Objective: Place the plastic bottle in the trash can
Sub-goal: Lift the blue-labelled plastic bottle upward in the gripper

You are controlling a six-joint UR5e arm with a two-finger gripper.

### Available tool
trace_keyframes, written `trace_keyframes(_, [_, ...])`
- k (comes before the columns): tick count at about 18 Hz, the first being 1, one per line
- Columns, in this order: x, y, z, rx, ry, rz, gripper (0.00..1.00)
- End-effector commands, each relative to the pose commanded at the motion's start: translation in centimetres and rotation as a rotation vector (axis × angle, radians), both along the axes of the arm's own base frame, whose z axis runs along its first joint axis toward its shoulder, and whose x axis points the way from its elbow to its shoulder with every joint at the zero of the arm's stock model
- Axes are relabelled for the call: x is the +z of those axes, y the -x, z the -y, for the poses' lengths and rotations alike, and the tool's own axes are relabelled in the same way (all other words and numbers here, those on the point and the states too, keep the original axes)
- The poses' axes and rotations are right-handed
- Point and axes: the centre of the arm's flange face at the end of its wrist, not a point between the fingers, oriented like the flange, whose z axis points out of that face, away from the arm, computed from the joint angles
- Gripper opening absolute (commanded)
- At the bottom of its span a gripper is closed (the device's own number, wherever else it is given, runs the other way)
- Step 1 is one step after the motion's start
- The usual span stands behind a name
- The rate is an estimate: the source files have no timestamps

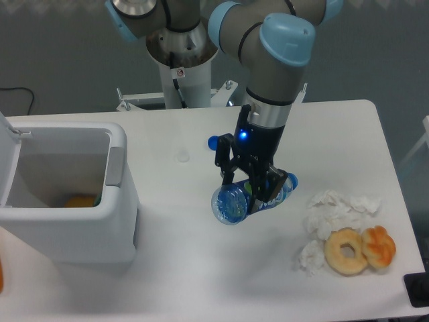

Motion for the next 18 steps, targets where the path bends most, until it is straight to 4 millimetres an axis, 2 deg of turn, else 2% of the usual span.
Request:
trace_keyframes(1, [-0.4, -0.1, 0.0, -0.001, 0.0, 0.008, 0.71])
trace_keyframes(9, [0.9, -0.2, -0.6, 0.093, -0.073, 0.098, 0.71])
trace_keyframes(13, [3.8, -0.9, -1.7, 0.224, -0.227, 0.276, 0.71])
trace_keyframes(18, [7.1, -3.2, -2.1, 0.252, -0.302, 0.317, 0.71])
